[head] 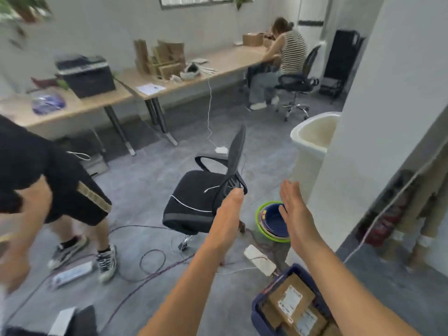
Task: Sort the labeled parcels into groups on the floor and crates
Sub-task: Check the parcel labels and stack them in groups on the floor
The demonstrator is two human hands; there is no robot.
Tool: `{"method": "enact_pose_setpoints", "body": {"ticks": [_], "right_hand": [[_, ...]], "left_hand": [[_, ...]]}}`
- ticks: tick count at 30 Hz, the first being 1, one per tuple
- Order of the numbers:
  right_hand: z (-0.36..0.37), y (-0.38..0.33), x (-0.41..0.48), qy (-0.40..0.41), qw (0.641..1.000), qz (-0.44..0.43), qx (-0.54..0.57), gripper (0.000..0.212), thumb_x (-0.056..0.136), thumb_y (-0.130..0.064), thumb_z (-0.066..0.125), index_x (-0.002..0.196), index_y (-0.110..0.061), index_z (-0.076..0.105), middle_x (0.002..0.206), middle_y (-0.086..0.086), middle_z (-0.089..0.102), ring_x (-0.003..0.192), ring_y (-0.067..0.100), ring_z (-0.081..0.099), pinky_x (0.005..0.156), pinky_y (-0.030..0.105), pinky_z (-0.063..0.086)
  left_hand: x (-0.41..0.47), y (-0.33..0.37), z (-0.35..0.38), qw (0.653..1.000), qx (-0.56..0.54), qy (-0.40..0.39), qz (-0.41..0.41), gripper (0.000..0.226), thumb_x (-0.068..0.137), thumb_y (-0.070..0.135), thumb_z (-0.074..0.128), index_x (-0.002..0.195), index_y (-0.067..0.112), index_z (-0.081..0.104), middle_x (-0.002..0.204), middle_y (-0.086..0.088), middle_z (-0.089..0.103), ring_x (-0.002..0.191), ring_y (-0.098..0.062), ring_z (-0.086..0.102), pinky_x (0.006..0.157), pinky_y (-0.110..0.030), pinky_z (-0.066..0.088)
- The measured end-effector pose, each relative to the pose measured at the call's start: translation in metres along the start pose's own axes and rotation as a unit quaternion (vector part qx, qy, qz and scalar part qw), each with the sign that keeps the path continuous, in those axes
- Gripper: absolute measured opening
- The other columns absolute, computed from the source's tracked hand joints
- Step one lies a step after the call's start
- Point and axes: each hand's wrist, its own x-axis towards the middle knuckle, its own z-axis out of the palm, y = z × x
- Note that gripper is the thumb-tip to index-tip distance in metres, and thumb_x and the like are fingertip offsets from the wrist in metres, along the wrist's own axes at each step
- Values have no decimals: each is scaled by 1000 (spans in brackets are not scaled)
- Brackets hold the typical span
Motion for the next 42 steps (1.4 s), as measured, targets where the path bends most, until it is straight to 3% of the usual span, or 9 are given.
{"method": "enact_pose_setpoints", "body": {"ticks": [3,6,12,16,18,22,29,31,42], "right_hand": [[54,-29,-28,-60,997,-36,-13,80,98,-71,29,165,-27,23,169,-13,24,156,9,22,130,40,16],[112,-46,-66,-118,991,-65,-22,77,100,-69,25,165,-30,21,170,-15,21,155,5,22,128,35,17],[234,-46,-168,-240,967,-79,-17,77,101,-70,25,166,-29,19,171,-14,22,154,1,24,129,38,17],[313,-32,-258,-329,941,-72,-37,88,91,-76,26,166,-30,18,171,-14,21,155,4,22,130,39,17],[348,-20,-301,-365,927,-71,-46,92,87,-78,26,166,-31,18,171,-14,21,155,4,23,129,38,16],[409,6,-378,-435,897,-60,-58,90,89,-77,27,166,-31,19,170,-15,23,154,4,25,128,36,18],[500,52,-491,-536,841,-24,-66,86,90,-81,41,161,-34,32,165,-10,37,151,8,35,124,37,28],[522,65,-522,-562,825,-14,-61,62,100,-67,38,153,-35,43,158,-9,46,149,11,38,126,43,29],[648,156,-652,-750,655,41,-81,92,94,-78,43,163,-20,27,167,-5,33,153,12,33,118,35,32]], "left_hand": [[-50,31,-52,999,-6,43,11,50,98,63,38,102,22,67,110,-10,72,103,-29,68,89,-42,55],[-111,47,-108,994,-7,101,31,37,106,56,31,90,37,58,93,13,64,84,-2,58,70,-21,42],[-252,27,-223,980,-1,187,69,67,103,68,27,159,31,31,159,14,31,148,-11,29,126,-45,19],[-338,-6,-292,960,-24,273,60,68,99,67,36,140,16,54,152,-15,49,144,-33,42,119,-53,34],[-382,-23,-320,952,-40,299,55,44,99,66,38,121,34,58,129,3,57,124,-9,54,101,-28,43],[-463,-52,-367,929,-65,361,60,58,106,57,35,154,23,31,139,15,34,128,-5,39,110,-33,34],[-591,-101,-413,866,-142,478,43,77,74,80,42,138,38,52,146,12,44,141,-16,39,121,-50,28],[-618,-120,-428,839,-169,516,43,71,85,72,45,142,29,53,151,6,47,142,-19,41,122,-48,28],[-734,-197,-485,694,-202,689,-51,41,109,54,29,140,39,52,136,15,48,136,-17,40,112,-34,29]]}}
